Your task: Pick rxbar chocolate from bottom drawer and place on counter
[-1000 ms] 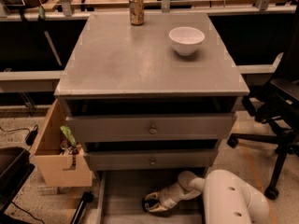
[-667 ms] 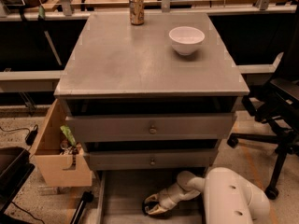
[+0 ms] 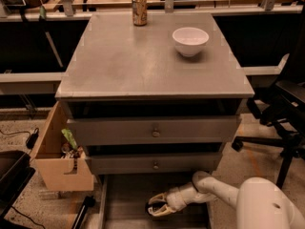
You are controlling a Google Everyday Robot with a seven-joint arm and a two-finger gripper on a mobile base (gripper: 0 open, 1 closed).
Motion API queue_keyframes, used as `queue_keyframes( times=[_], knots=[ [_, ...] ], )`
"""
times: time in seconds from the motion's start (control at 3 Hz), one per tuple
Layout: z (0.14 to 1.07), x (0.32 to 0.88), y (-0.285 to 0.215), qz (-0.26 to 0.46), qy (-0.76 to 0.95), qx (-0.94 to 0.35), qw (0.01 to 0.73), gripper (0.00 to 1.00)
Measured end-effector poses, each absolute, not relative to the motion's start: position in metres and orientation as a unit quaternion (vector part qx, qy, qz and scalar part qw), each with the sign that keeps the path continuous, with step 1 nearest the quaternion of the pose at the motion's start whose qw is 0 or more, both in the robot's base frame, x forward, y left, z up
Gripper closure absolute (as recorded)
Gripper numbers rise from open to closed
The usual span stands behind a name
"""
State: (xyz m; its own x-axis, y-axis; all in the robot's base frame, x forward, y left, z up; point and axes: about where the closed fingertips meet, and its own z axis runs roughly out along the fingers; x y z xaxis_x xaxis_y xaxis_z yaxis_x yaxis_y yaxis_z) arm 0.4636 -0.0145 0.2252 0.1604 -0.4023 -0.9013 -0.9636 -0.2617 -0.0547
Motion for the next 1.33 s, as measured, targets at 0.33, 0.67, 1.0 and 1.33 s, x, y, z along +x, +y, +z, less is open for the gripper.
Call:
queue_keyframes(
  times=[0.33, 0.67, 1.0, 1.33],
  knots=[
    [0.293, 0.454, -0.030, 0.424, 0.474, -0.655, 0.409, 1.00],
    [0.356, 0.448, -0.058, 0.417, 0.463, -0.635, 0.456, 1.00],
    [0.427, 0.453, -0.092, 0.411, 0.466, -0.618, 0.482, 1.00],
    [0.486, 0.460, -0.119, 0.405, 0.477, -0.609, 0.488, 1.00]
  ],
)
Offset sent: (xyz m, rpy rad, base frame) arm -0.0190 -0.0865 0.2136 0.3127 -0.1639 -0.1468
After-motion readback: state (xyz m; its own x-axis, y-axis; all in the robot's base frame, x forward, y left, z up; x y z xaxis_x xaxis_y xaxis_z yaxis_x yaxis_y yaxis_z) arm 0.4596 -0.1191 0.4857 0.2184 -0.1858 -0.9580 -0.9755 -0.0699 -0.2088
